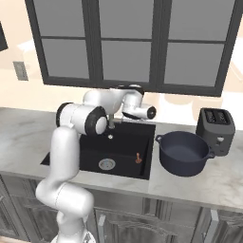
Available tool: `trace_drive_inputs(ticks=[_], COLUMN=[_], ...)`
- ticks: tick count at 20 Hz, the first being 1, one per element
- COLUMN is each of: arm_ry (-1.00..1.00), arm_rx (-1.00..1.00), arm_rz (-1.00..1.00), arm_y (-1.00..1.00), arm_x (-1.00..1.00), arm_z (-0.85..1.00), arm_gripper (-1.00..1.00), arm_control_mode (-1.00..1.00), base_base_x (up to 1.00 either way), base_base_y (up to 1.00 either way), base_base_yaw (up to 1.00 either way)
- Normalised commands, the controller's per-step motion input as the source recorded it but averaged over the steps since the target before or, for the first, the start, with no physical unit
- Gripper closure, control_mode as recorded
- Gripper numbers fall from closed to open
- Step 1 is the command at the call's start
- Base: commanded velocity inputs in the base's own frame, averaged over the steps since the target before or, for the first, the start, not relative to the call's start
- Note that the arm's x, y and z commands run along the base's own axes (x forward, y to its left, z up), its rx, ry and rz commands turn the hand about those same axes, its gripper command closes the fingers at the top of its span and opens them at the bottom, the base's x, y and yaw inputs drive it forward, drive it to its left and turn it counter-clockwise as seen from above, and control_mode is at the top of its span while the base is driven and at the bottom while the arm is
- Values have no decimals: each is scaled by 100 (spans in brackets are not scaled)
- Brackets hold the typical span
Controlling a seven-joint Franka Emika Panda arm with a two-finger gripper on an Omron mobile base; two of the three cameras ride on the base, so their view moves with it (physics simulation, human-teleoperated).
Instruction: Dump the mushroom from the pot into the sink. Then turn on the water and wash the mushroom. Then turn off the water and put the mushroom back in the pot.
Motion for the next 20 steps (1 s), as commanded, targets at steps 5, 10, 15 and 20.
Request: trace_drive_inputs(ticks=[5, 10, 15, 20], arm_ry=[0, 1, 8, 20], arm_rx=[-15, -25, -24, -32], arm_rz=[-10, -16, -17, -11], arm_y=[20, 29, 6, 0], arm_x=[-92, -99, -80, -62], arm_z=[62, 28, 53, 85], arm_gripper=[100, 100, 100, 100], arm_control_mode=[-100, -100, -100, -100], base_base_x=[0, 0, 0, 0], base_base_y=[0, 0, 0, 0], base_base_yaw=[0, 0, 0, 0])
